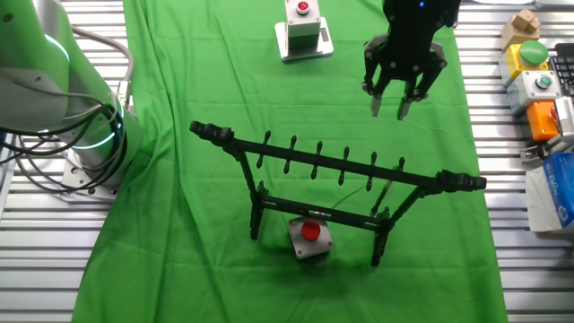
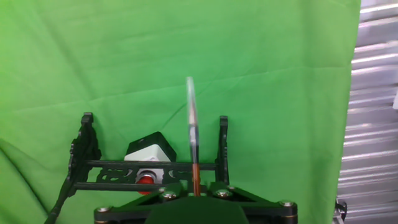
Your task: Place the brush on the pen rack
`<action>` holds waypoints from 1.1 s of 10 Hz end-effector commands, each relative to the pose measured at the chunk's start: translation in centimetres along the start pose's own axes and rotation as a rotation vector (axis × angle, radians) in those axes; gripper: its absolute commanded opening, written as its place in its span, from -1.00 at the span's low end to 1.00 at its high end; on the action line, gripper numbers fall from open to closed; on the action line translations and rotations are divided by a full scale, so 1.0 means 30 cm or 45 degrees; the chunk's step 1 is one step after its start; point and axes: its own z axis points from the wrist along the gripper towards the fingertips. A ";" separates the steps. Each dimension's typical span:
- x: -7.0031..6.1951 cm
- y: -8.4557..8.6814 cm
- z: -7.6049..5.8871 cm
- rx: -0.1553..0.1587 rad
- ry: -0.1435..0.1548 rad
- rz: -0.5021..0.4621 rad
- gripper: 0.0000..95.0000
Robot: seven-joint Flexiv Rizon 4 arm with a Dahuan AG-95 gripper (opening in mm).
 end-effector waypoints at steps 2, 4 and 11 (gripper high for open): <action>-0.009 -0.003 -0.002 0.024 -0.036 0.044 0.20; -0.045 -0.012 -0.004 0.045 -0.099 0.176 0.20; -0.097 -0.023 -0.006 -0.131 -0.589 0.720 -0.60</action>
